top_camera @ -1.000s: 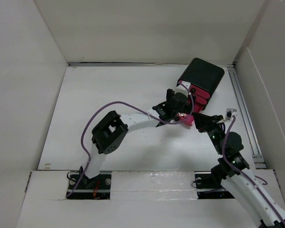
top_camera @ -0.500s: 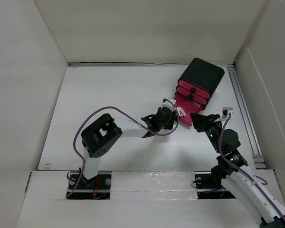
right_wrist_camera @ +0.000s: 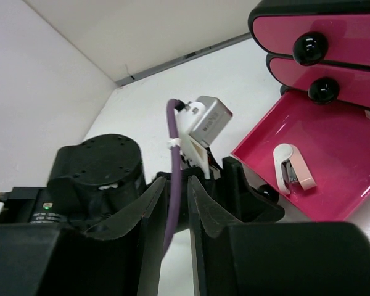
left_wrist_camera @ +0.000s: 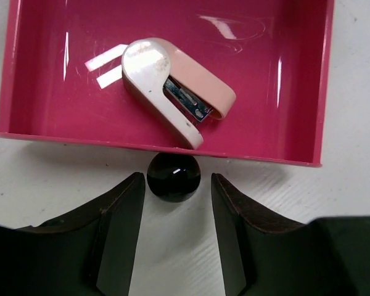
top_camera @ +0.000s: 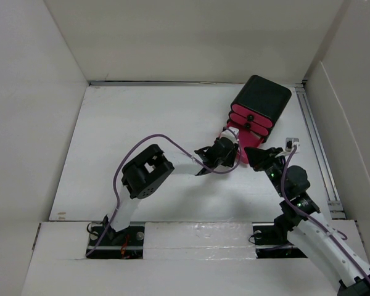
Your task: Organize the desk
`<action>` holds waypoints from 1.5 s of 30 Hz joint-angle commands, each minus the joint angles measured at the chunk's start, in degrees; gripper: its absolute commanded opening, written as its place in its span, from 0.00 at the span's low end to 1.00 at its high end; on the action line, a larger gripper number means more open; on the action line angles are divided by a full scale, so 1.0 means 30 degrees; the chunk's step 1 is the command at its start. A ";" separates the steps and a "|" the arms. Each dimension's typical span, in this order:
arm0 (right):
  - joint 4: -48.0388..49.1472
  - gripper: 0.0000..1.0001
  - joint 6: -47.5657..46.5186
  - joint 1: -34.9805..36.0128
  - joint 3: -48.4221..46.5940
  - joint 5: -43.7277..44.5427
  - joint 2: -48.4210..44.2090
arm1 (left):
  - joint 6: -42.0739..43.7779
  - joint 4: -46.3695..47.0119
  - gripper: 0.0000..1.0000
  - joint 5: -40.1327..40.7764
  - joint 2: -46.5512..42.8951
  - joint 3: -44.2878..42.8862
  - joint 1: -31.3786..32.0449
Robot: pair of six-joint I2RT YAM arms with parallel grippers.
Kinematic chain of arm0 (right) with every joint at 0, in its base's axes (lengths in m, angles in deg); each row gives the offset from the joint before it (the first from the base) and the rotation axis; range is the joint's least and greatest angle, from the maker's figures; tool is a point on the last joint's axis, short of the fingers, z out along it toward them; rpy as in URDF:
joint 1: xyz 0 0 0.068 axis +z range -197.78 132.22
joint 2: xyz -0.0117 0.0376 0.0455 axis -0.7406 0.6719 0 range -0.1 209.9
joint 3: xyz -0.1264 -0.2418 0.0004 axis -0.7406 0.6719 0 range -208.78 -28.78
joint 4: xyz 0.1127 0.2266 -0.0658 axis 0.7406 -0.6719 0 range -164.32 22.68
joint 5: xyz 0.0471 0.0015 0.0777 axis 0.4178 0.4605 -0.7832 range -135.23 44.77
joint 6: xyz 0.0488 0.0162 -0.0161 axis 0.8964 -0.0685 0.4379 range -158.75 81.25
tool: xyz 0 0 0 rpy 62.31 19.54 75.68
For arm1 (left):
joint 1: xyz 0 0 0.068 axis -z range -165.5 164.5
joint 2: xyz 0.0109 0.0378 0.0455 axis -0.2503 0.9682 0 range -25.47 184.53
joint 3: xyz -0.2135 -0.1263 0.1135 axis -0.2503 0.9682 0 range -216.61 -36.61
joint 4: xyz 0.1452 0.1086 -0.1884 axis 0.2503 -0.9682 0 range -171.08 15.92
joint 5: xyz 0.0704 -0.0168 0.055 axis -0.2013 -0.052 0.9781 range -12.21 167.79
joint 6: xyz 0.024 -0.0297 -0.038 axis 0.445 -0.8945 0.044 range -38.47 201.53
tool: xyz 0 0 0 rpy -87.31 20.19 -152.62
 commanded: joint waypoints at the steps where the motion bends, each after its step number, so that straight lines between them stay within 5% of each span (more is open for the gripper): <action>1: 0.1200 0.26 -0.0121 0.0187 -0.0427 -0.0305 -0.0140 | 0.0303 -0.0436 0.43 0.0367 0.0148 -0.1078 0.0068; 5: 0.1200 0.26 -0.0150 0.0187 -0.0486 -0.0394 -0.0023 | 0.0566 -0.0525 0.39 0.0572 0.0383 -0.1372 0.0068; 9: 0.1142 0.26 -0.0150 0.0187 -0.0457 -0.0365 -0.0110 | 0.0596 -0.0350 0.16 0.0689 0.0325 -0.1635 0.0068; 17: 0.1083 0.26 -0.0150 0.0187 -0.0427 -0.0189 -0.0257 | 0.0626 -0.0232 0.11 0.0426 0.0120 -0.2456 0.0068; 38: 0.0673 0.22 -0.0150 0.0187 -0.0340 0.0280 -0.1077 | -0.0136 -0.0407 0.12 -0.0131 0.3106 -0.6819 -0.0313; 45: 0.0526 0.22 -0.0091 0.0187 -0.0369 0.0368 -0.1312 | -0.0634 -0.1811 0.27 0.0074 0.5098 -1.0066 -0.0489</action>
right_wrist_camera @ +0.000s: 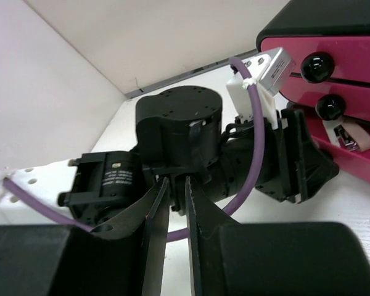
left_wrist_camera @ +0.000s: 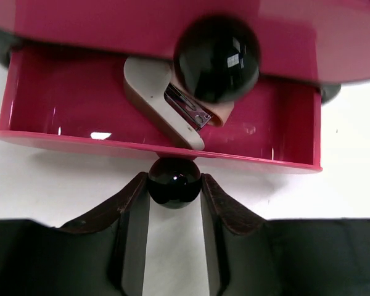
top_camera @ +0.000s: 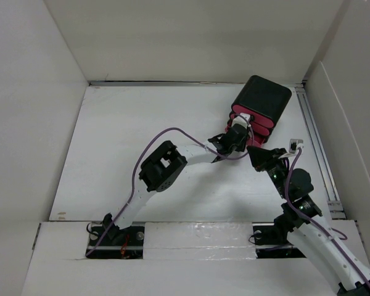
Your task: Organize the desk
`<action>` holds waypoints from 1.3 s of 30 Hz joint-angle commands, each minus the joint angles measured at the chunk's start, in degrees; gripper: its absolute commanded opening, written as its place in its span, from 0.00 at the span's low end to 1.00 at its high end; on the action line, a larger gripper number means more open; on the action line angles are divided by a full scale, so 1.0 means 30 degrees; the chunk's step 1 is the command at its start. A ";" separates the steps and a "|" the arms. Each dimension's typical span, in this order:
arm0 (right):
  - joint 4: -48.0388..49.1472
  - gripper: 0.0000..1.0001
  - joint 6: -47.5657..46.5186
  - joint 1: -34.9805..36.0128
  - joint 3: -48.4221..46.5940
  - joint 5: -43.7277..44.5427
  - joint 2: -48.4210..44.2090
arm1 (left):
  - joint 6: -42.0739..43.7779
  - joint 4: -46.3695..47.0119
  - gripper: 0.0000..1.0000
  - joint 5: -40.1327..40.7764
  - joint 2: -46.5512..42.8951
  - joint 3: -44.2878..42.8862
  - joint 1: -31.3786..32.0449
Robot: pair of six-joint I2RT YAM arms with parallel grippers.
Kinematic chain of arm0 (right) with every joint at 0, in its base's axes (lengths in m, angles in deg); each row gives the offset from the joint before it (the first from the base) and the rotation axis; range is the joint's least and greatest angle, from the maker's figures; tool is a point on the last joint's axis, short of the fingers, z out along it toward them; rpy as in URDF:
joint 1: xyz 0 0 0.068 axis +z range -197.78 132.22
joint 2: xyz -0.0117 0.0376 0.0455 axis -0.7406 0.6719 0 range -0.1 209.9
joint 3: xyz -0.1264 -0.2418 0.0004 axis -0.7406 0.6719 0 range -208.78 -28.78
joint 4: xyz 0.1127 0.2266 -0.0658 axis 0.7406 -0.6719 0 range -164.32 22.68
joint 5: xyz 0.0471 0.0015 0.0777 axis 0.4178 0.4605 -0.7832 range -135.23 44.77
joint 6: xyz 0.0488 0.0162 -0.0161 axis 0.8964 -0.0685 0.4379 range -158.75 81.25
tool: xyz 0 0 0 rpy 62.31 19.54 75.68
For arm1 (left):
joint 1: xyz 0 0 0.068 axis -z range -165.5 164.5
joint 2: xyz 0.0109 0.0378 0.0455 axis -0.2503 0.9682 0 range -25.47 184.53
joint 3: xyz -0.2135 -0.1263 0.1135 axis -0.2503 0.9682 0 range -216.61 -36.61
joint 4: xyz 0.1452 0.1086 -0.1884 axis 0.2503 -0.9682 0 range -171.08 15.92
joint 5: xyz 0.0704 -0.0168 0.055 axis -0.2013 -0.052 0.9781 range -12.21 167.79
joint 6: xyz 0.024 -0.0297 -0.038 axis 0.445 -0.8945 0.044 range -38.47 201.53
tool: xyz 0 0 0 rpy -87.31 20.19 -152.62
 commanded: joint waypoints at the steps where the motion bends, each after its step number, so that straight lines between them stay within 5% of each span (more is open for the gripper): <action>1: 0.0504 0.22 -0.0084 0.0187 -0.0333 0.0302 -0.0182 | -0.0663 0.0270 0.29 -0.0392 0.0458 -0.2087 -0.0037; 10: 0.0475 0.23 -0.0055 0.0187 -0.0361 0.0215 -0.0182 | -0.1484 -0.0112 0.48 -0.0159 0.1778 -0.3495 -0.0418; 16: 0.0650 0.23 -0.0055 0.0187 -0.0274 0.0214 0.0051 | -0.1631 0.0122 0.72 0.1216 0.2129 -0.3670 -0.0418; 31: 0.0885 0.23 -0.0084 0.0187 -0.0245 0.0214 0.0433 | -0.1631 -0.1020 0.86 0.1044 0.3216 -0.6016 -0.0418; 39: 0.0856 0.23 -0.0143 0.0187 -0.0245 0.0360 0.0462 | -0.1602 0.2549 0.87 0.0427 -0.0471 0.0010 -0.0244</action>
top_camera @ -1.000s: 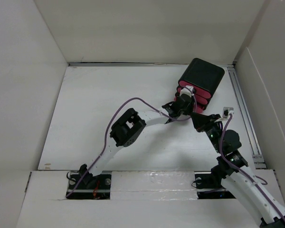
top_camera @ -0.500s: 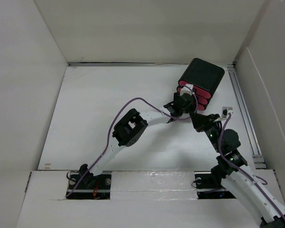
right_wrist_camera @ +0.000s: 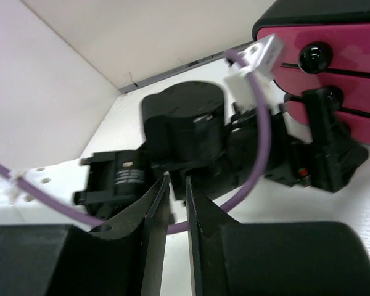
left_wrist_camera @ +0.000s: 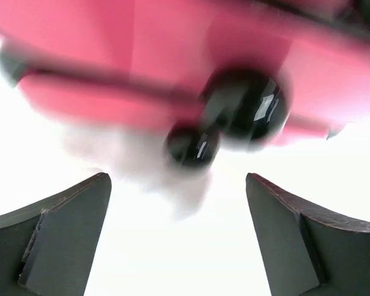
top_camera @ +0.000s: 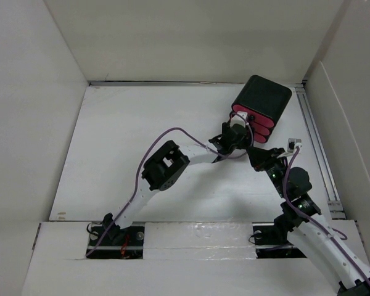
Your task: Organize the desk
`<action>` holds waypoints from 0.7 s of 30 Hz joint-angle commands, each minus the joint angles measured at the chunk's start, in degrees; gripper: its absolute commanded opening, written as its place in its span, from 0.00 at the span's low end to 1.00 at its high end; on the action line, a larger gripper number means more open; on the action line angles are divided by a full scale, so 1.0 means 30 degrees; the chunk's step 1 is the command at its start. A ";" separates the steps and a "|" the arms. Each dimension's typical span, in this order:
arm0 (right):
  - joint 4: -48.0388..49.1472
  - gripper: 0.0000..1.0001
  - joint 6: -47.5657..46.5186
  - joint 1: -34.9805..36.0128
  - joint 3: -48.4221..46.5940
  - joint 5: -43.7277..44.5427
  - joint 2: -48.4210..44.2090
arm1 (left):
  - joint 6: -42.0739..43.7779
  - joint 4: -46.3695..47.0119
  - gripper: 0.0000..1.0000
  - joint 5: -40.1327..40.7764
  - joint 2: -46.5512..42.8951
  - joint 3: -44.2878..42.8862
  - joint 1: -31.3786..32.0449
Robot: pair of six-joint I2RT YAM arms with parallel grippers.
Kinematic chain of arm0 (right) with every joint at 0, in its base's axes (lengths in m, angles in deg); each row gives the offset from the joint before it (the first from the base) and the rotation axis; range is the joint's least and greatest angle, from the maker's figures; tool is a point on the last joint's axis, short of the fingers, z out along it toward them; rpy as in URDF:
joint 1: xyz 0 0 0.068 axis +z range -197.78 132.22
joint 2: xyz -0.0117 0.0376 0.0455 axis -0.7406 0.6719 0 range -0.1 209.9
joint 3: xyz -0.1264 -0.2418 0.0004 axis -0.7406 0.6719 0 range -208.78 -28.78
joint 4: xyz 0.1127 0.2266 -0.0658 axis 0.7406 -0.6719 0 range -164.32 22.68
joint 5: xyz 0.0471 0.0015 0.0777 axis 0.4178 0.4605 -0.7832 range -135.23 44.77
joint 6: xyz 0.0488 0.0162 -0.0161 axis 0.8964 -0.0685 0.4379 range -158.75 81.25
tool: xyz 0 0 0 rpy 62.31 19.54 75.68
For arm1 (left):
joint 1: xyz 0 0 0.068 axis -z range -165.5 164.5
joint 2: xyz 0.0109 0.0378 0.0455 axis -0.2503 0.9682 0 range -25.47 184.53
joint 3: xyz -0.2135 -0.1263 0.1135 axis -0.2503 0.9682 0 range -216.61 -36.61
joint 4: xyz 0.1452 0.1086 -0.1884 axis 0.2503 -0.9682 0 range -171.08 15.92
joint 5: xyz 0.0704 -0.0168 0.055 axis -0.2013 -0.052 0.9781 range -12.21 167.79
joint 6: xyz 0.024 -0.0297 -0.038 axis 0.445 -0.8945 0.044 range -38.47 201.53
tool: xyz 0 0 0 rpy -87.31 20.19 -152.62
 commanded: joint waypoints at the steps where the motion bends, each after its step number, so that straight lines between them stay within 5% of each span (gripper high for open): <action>1: 0.0856 0.23 -0.0172 0.0195 -0.0310 0.0288 -0.0026 | -0.0021 0.1859 0.87 -0.0133 -0.3844 0.3112 0.0267; 2: 0.0856 0.23 -0.0143 0.0195 -0.0252 0.0317 -0.0055 | 0.0067 0.3170 0.99 0.0245 -0.4669 0.5122 0.0269; 14: 0.0680 0.40 -0.0231 0.0195 -0.0076 0.1020 -0.0671 | -0.0869 0.6375 0.99 0.2970 -1.4952 1.7080 0.0679; 21: 0.1060 0.47 -0.0230 0.0195 -0.0047 0.0699 -0.0319 | -0.2011 0.4153 0.99 0.5432 -2.2160 2.2540 0.0679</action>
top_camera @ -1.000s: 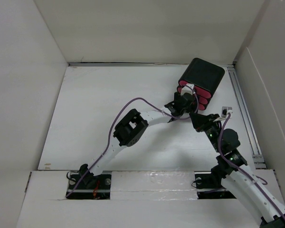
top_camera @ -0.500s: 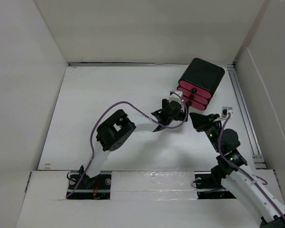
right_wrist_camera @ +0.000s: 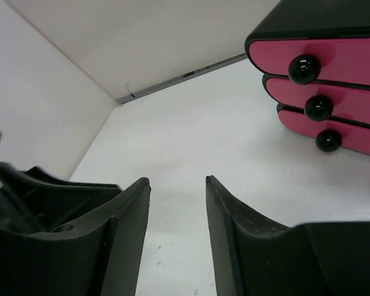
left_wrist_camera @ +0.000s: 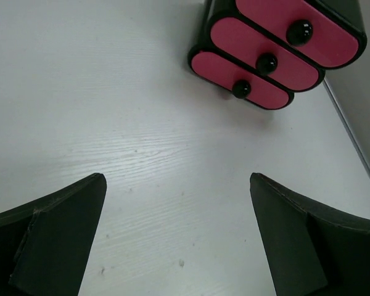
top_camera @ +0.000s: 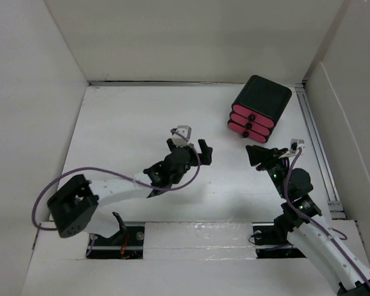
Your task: Organize the desk
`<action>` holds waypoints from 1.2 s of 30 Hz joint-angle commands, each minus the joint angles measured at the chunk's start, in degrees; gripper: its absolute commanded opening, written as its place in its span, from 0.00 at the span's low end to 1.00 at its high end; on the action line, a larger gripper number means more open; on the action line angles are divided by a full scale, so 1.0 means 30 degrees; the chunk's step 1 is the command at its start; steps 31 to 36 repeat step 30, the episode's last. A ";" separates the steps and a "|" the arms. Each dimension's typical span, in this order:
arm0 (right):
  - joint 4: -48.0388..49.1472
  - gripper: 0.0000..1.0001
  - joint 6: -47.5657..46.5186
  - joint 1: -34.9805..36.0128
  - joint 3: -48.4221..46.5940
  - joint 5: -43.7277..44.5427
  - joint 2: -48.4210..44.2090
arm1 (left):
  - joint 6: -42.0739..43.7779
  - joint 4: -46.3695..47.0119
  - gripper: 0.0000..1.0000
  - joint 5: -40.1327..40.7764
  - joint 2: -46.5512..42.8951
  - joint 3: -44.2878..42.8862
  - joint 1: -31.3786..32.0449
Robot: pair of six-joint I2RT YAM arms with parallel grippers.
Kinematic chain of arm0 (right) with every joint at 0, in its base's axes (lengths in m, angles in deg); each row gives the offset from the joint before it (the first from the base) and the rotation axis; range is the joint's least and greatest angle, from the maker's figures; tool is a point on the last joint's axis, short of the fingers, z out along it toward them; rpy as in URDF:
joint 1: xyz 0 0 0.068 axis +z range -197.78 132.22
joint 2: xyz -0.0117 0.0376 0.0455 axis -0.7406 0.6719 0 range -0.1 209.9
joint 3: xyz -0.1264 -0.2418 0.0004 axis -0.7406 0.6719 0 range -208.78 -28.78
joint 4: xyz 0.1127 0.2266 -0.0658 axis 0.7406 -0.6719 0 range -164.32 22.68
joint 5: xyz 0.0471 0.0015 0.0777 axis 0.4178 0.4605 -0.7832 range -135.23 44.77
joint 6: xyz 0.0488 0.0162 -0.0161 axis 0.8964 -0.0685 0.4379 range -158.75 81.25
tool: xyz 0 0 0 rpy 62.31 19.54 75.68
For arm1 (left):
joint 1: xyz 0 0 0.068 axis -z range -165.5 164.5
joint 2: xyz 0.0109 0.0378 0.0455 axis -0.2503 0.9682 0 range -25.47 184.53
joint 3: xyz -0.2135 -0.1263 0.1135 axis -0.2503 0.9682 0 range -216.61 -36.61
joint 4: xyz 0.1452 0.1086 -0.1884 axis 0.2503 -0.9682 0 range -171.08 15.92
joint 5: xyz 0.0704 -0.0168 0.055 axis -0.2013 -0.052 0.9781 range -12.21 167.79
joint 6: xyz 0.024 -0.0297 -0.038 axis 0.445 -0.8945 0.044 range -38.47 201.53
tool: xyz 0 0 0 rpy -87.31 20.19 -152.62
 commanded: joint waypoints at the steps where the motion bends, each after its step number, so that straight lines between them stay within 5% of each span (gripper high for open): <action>1: 0.1053 0.48 -0.0136 0.0195 -0.0018 0.0006 0.0118 | -0.1158 -0.0890 0.99 0.1907 -0.3677 0.1648 -0.0064; 5: 0.1112 0.52 -0.0311 0.0195 -0.0017 -0.0024 0.0031 | -0.2799 -0.2761 0.99 0.3222 -0.7551 0.4397 -0.0064; 7: 0.1083 0.73 -0.0312 0.0369 -0.0046 0.0064 -0.0086 | -0.3677 -0.3701 0.99 0.3869 -0.9858 0.5164 -0.0064; 8: 0.1112 0.98 -0.0428 0.0370 0.0011 0.0065 -0.0261 | -0.4581 -0.4866 0.99 0.4511 -1.0831 0.5748 -0.0064; 9: 0.1112 1.00 -0.0429 0.0370 0.0070 0.0094 -0.0407 | -0.4909 -0.5486 0.99 0.4749 -1.2436 0.5956 -0.0064; 19: -0.1050 1.00 -0.0137 0.0370 -0.1129 -0.0402 -0.1374 | -0.7427 -1.3384 0.99 0.5890 -2.2986 0.7306 -0.0240; 24: -0.1787 1.00 -0.0048 0.0546 -0.1453 -0.0522 -0.1931 | -0.7024 -1.4224 0.99 0.5691 -2.5950 0.7715 -0.0240; 36: -0.2228 1.00 -0.0194 0.0546 -0.2184 -0.0637 -0.1670 | -0.5881 -1.3023 0.99 0.5221 -2.6080 0.8303 -0.0240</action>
